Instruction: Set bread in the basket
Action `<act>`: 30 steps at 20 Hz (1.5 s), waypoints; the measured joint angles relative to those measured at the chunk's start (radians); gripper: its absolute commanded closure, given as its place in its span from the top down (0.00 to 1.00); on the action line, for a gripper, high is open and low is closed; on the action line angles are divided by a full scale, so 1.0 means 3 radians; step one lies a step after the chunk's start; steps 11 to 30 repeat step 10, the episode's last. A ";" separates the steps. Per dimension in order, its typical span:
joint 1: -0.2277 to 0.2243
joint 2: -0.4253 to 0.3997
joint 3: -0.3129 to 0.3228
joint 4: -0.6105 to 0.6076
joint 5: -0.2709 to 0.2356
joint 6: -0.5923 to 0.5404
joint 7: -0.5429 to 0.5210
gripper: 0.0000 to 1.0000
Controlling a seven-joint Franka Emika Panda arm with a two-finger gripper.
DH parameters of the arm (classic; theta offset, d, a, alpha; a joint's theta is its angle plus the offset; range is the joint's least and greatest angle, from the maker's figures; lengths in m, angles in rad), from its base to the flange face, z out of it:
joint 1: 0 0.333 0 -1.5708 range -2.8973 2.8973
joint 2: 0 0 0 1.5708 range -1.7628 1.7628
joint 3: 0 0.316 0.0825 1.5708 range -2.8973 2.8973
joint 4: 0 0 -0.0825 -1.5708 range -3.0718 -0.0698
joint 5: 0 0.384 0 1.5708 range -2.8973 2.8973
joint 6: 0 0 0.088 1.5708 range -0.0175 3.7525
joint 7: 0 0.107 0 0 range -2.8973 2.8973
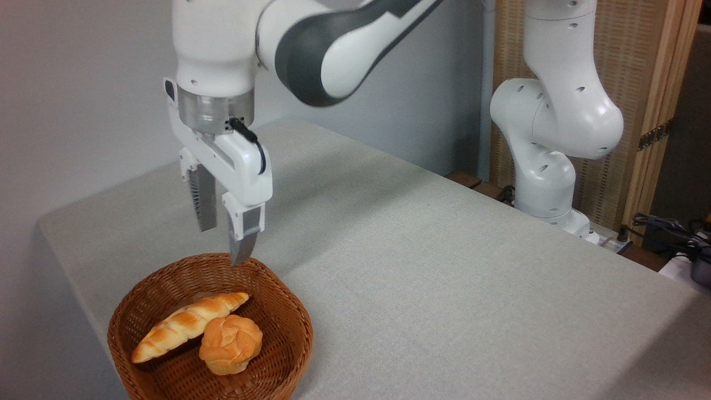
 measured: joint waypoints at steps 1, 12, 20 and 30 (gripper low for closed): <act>0.0004 -0.0010 0.0002 0.0042 0.0070 -0.0131 -0.0048 1.00; 0.0009 -0.0028 0.0002 0.0299 0.0588 -0.0759 -0.0364 1.00; 0.0009 -0.0028 0.0002 0.0299 0.0588 -0.0759 -0.0364 1.00; 0.0009 -0.0028 0.0002 0.0299 0.0588 -0.0759 -0.0364 1.00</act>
